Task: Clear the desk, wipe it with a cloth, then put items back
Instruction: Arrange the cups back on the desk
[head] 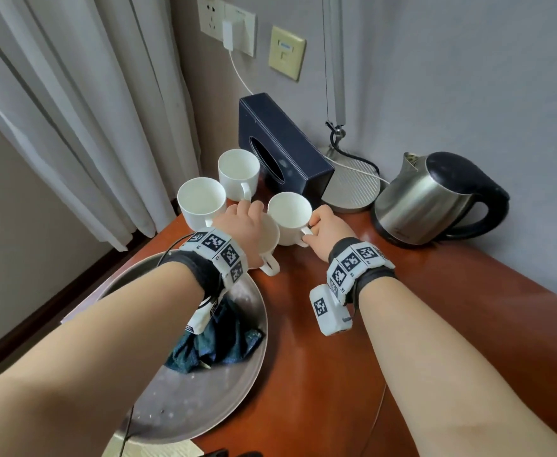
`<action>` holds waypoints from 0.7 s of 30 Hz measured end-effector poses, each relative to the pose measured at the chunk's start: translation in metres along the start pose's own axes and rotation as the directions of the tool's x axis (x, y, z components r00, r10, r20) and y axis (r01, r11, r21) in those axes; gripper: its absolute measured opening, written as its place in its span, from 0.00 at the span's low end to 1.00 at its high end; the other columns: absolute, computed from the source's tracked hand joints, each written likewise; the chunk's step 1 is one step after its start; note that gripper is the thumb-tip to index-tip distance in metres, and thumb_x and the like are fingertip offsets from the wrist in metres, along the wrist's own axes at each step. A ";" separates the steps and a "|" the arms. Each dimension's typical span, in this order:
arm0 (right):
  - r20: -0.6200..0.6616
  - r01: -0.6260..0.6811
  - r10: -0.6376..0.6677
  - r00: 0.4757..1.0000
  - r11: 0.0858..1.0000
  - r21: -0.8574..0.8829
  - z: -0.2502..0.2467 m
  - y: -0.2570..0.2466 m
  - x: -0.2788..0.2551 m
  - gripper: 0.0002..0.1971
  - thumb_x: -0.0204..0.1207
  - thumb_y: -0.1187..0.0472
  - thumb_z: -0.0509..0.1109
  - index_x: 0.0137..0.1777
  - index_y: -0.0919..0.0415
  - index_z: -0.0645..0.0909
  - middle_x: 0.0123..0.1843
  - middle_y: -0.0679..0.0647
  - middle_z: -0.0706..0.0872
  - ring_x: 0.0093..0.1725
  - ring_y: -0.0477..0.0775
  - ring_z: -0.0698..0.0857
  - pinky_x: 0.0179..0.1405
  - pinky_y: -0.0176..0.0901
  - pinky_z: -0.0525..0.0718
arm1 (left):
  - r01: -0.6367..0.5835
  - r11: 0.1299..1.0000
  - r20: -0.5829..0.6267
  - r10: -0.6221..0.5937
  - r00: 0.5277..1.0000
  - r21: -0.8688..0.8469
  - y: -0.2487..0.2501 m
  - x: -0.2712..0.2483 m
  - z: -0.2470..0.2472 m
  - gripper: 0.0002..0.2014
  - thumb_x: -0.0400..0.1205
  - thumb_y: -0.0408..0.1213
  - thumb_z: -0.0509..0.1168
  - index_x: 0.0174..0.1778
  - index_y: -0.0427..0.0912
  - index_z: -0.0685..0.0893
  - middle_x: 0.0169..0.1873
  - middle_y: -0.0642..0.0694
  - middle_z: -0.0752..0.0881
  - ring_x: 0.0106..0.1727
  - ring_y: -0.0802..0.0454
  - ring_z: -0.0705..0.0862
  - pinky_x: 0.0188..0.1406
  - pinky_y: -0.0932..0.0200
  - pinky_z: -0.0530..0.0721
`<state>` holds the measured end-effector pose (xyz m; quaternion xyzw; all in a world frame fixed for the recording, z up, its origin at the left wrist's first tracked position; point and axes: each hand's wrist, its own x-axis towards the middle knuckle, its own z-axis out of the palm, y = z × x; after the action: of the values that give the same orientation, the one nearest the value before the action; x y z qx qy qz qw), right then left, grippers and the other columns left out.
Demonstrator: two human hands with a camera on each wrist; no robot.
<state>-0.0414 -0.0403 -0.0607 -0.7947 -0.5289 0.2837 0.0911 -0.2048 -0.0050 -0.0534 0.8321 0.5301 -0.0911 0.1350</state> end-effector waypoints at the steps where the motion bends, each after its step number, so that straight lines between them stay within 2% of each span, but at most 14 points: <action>1: 0.007 -0.009 0.009 1.000 1.000 -0.006 -0.002 0.004 -0.004 0.16 0.77 0.60 0.68 0.60 0.61 0.69 0.49 0.55 0.79 0.52 0.61 0.83 0.55 0.52 0.81 | -0.013 1.000 0.003 0.013 1.000 0.000 0.001 -0.002 0.000 0.47 0.69 0.47 0.76 0.78 0.45 0.54 0.72 0.46 0.65 0.71 0.47 0.69 0.58 0.56 0.76; 5: 0.010 -0.060 0.060 0.998 0.998 -0.018 -0.008 0.024 -0.017 0.15 0.77 0.59 0.67 0.60 0.59 0.69 0.54 0.58 0.84 0.52 0.58 0.82 0.49 0.45 0.76 | -0.061 0.998 0.007 0.061 0.998 -0.003 0.005 -0.009 -0.001 0.51 0.70 0.49 0.74 0.81 0.43 0.49 0.75 0.46 0.61 0.75 0.47 0.66 0.64 0.55 0.75; 8: 0.027 -0.093 0.094 0.995 0.995 -0.047 -0.014 0.038 -0.027 0.18 0.76 0.59 0.68 0.62 0.58 0.67 0.51 0.57 0.82 0.46 0.56 0.81 0.46 0.45 0.77 | -0.099 0.995 0.006 0.099 0.995 0.002 0.011 -0.013 -0.001 0.51 0.70 0.49 0.74 0.82 0.42 0.49 0.74 0.46 0.62 0.76 0.47 0.65 0.65 0.55 0.75; 10: 0.043 -0.104 0.108 0.993 0.991 -0.088 -0.017 0.044 -0.031 0.21 0.75 0.58 0.69 0.65 0.57 0.66 0.48 0.55 0.81 0.46 0.57 0.82 0.48 0.48 0.80 | -0.117 0.993 0.001 0.117 0.993 0.008 0.014 -0.014 -0.001 0.50 0.69 0.50 0.74 0.81 0.42 0.52 0.73 0.46 0.63 0.75 0.47 0.66 0.65 0.53 0.77; 12: 0.054 -0.103 0.110 0.992 0.987 -0.120 -0.017 0.047 -0.034 0.29 0.72 0.54 0.73 0.68 0.54 0.63 0.50 0.56 0.81 0.49 0.59 0.84 0.51 0.51 0.83 | -0.138 0.990 0.011 0.138 0.990 0.011 0.017 -0.015 0.000 0.48 0.69 0.50 0.74 0.80 0.41 0.54 0.73 0.46 0.63 0.74 0.47 0.67 0.66 0.53 0.78; 13: 0.055 -0.098 0.107 0.993 0.985 -0.143 -0.016 0.046 -0.035 0.34 0.69 0.52 0.74 0.71 0.52 0.60 0.55 0.57 0.80 0.54 0.61 0.83 0.55 0.52 0.83 | -0.145 0.989 0.012 0.145 0.989 0.012 0.018 -0.016 0.000 0.48 0.69 0.50 0.74 0.80 0.41 0.55 0.72 0.46 0.63 0.74 0.47 0.67 0.66 0.53 0.78; 16: 0.047 -0.063 0.073 0.996 0.979 -0.192 -0.015 0.036 -0.033 0.48 0.65 0.47 0.77 0.80 0.45 0.50 0.74 0.58 0.65 0.72 0.65 0.70 0.71 0.57 0.71 | -0.163 0.987 0.006 0.163 0.987 0.011 0.019 -0.020 0.000 0.48 0.69 0.51 0.74 0.80 0.41 0.56 0.72 0.46 0.64 0.73 0.47 0.67 0.66 0.53 0.78; 18: 0.071 -0.019 0.032 0.997 0.984 -0.175 -0.010 0.025 -0.029 0.51 0.65 0.46 0.77 0.81 0.44 0.47 0.78 0.56 0.58 0.75 0.64 0.66 0.73 0.56 0.67 | -0.169 0.986 -0.004 0.169 0.986 0.014 0.016 -0.023 -0.001 0.48 0.68 0.51 0.75 0.80 0.41 0.57 0.72 0.46 0.64 0.73 0.47 0.67 0.65 0.54 0.78; 21: 0.077 -0.009 0.019 0.997 0.991 -0.132 0.000 0.019 -0.023 0.49 0.68 0.50 0.76 0.82 0.43 0.46 0.78 0.55 0.55 0.75 0.63 0.67 0.73 0.55 0.69 | -0.179 0.984 -0.022 0.179 0.984 0.020 0.010 -0.028 -0.004 0.48 0.68 0.52 0.75 0.79 0.41 0.59 0.72 0.45 0.64 0.74 0.46 0.67 0.64 0.54 0.76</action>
<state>-0.0326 -0.0689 -0.0617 -0.7911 -0.5439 0.2795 0.0158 -0.2074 -0.0315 -0.0403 0.8787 0.4538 -0.0736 0.1289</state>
